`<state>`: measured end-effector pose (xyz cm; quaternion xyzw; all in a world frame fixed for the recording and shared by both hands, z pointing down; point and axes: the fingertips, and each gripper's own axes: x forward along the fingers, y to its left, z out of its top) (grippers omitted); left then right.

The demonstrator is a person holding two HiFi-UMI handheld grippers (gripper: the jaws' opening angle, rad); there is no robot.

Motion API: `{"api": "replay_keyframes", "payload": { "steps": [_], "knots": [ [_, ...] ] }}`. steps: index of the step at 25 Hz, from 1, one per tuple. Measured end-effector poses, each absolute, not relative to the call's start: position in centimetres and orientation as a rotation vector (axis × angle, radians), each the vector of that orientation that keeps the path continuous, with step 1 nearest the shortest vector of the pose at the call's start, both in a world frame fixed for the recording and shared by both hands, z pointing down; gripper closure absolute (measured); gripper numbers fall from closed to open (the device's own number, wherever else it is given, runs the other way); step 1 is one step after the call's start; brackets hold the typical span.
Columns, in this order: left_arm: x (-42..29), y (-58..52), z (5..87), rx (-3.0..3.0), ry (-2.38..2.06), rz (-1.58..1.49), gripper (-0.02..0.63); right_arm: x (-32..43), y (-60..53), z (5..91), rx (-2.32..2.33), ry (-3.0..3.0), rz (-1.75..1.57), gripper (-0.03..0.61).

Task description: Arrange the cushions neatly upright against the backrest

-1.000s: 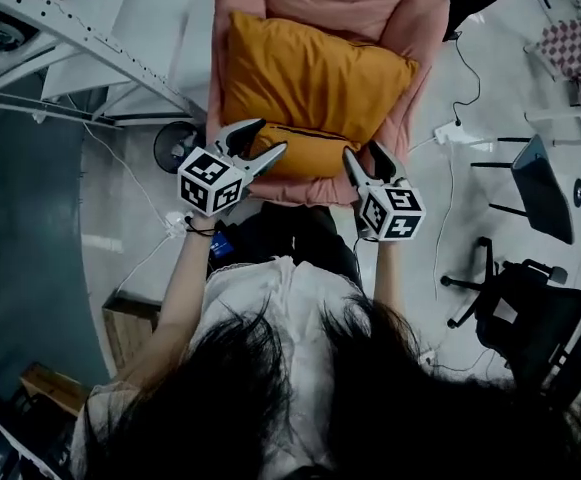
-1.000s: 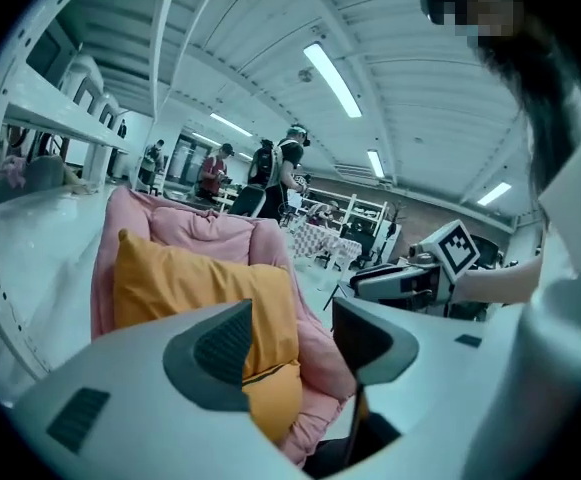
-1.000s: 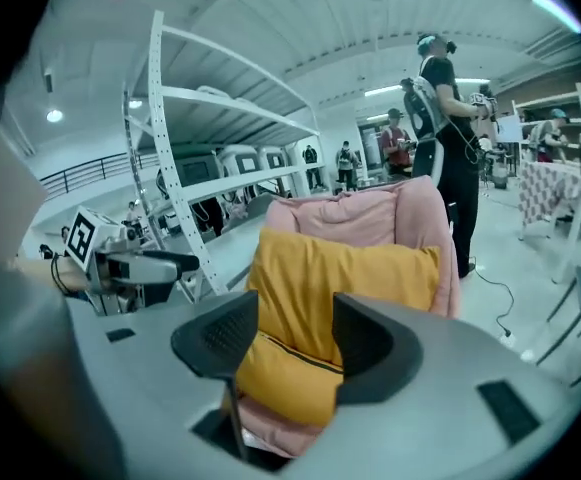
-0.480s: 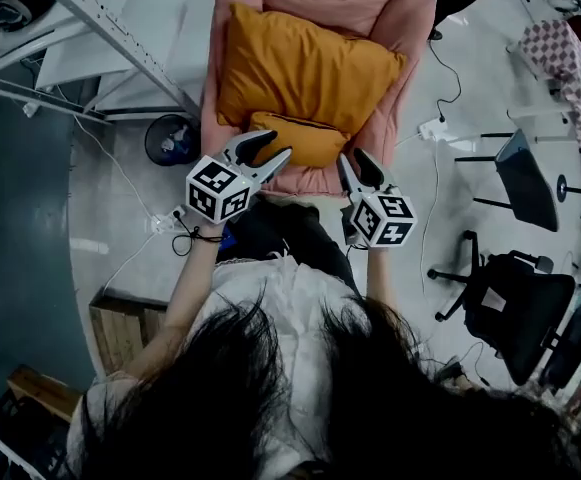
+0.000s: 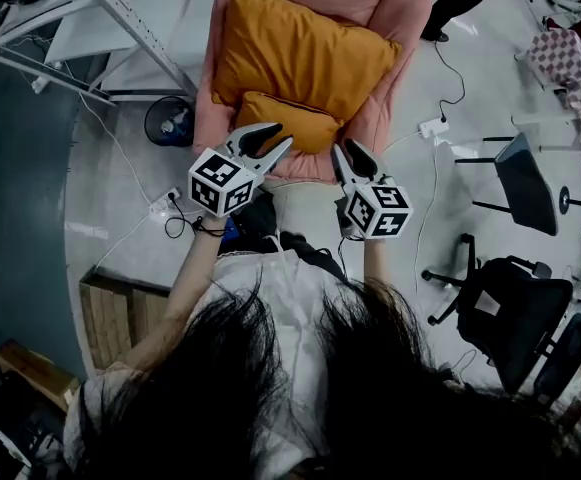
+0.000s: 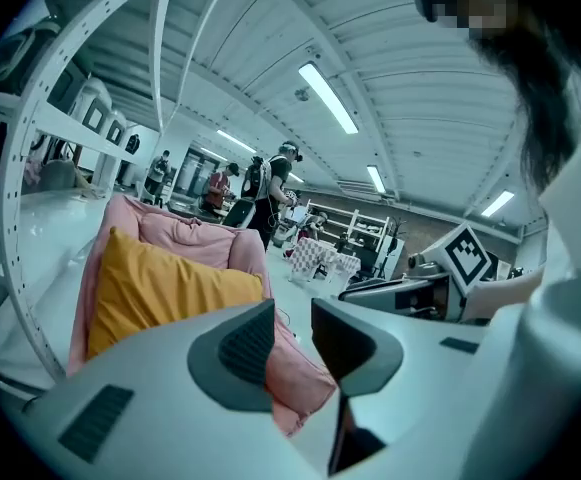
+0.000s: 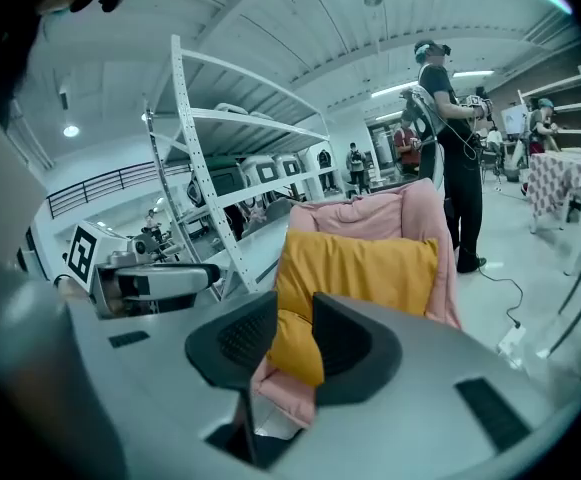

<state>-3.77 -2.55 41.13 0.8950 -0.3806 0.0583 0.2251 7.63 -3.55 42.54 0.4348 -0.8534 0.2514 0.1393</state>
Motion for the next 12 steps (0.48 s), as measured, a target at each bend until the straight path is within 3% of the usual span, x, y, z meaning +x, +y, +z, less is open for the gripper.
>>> {"api": "replay_keyframes", "payload": {
  "steps": [12],
  "knots": [
    [5.8,8.9,41.5,2.404,-1.146,0.189,0.488,15.0,7.4,42.2,1.102,-2.58,0.682,0.465]
  ]
}}
